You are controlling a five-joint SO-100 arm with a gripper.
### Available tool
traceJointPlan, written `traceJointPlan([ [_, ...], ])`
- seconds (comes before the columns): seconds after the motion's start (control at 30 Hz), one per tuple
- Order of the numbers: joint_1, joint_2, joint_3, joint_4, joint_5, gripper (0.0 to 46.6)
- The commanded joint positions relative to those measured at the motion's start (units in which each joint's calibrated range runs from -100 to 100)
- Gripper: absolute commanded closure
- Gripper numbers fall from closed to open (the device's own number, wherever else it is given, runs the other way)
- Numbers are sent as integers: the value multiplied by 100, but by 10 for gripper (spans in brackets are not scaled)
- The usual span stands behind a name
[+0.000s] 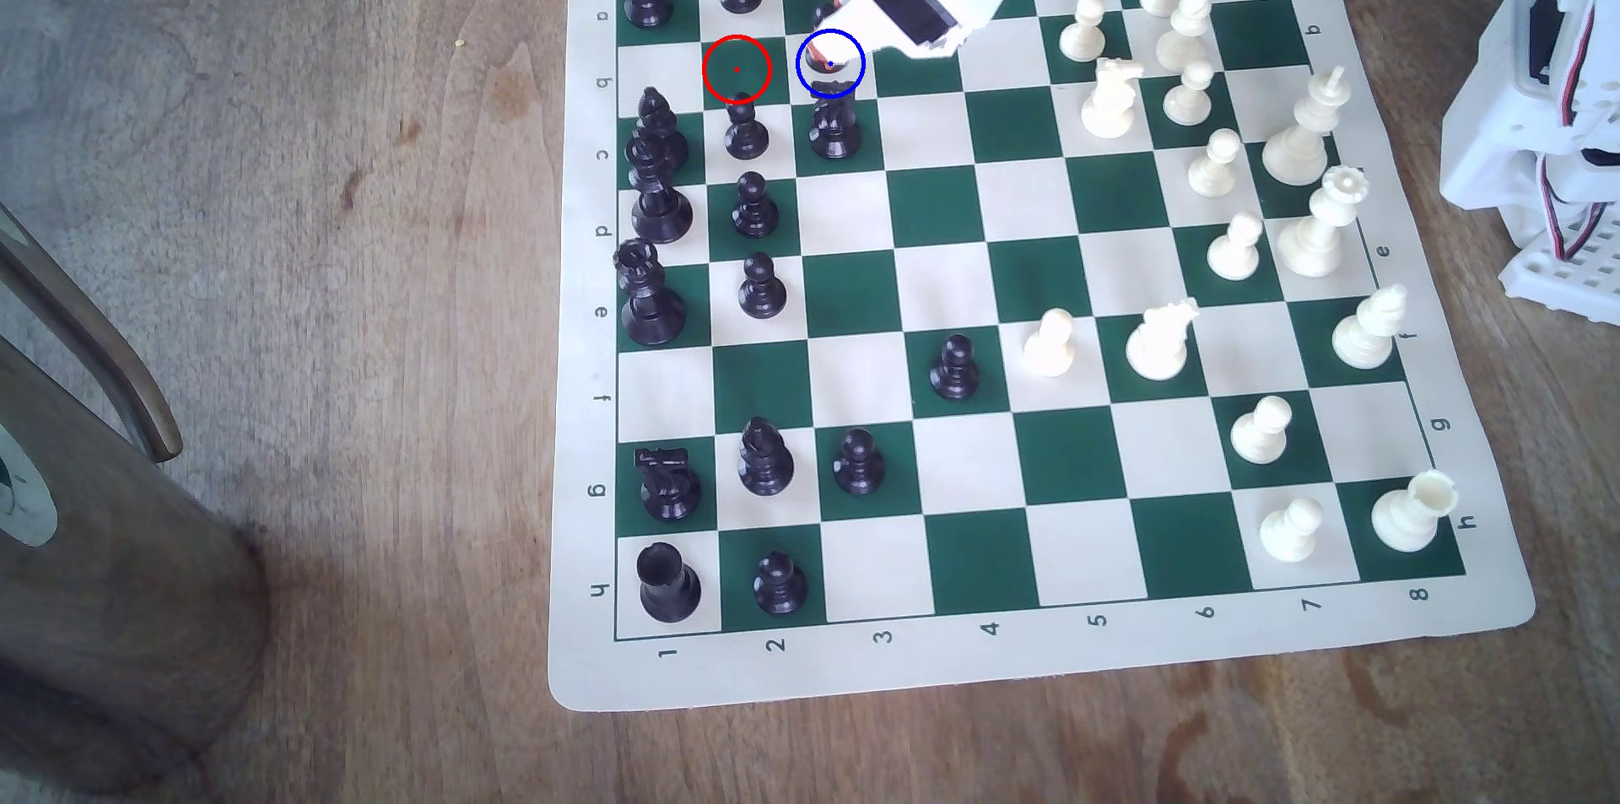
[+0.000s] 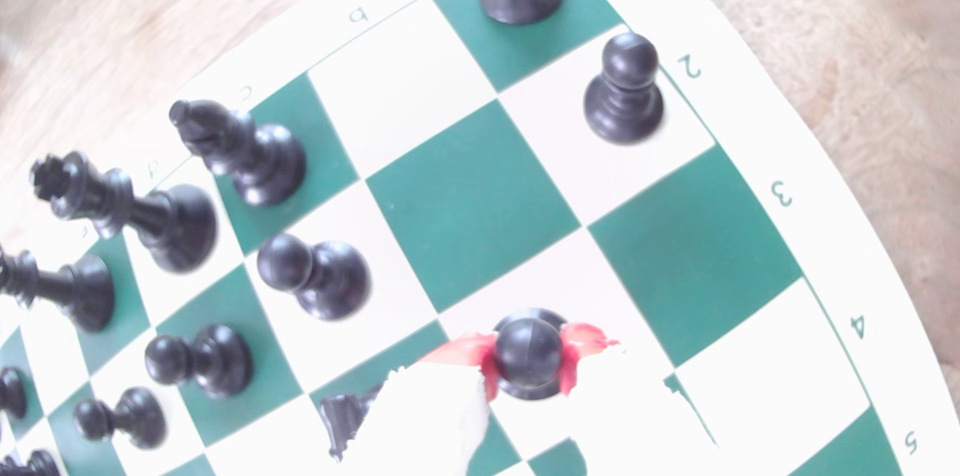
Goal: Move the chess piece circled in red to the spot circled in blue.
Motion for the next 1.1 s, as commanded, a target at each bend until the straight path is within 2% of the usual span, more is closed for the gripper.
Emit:
traceJointPlan([
  [0.0,124,-59,-187,-145,54,465],
  [0.7,132,-76,-160,-243,34,459],
  [0.73,140,-76,-160,-243,34,447],
  [0.77,156,-76,-150,-243,20,379],
  [0.8,179,-93,-132,-235,-10,267],
  [0.83,187,-127,-96,-243,-49,216],
  [0.9,187,-187,-60,-300,-63,190],
  [1.07,218,-416,-69,-300,-68,190],
])
